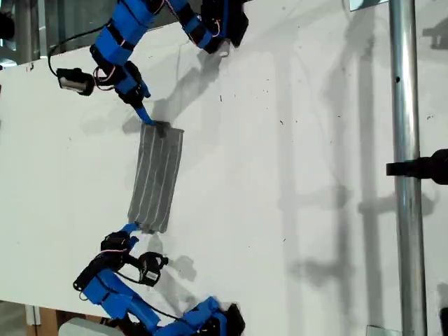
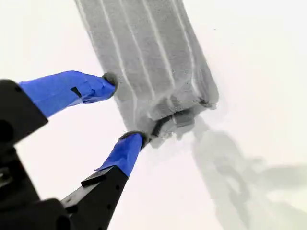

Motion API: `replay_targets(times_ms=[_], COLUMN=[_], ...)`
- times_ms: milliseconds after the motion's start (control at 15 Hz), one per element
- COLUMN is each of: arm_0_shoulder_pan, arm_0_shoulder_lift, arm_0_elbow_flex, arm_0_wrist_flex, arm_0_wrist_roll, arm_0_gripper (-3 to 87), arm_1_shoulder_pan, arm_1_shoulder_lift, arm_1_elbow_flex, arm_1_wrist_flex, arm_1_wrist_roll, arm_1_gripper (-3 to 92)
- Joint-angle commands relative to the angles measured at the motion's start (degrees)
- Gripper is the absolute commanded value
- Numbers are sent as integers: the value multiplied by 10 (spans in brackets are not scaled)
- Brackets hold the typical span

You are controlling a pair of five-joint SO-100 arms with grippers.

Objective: Grasp corners of a towel and fold twice.

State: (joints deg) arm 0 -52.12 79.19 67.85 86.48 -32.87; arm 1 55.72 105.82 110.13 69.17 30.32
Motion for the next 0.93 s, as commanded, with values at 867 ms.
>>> replay_targets(times_ms=[867], arm_0_shoulder_pan=[404], arm_0_shoulder_lift=[1201], arm_0_elbow_flex=[1053], arm_0_wrist_flex=[-212], arm_0_wrist_roll=[-281], arm_0_gripper=[-29], arm_1_shoulder_pan=[-8], arm_1_shoulder_lift=[17], arm_1_elbow_flex=[245], arm_1_wrist_flex=[-344], arm_1_wrist_roll=[197], arm_1_gripper=[390])
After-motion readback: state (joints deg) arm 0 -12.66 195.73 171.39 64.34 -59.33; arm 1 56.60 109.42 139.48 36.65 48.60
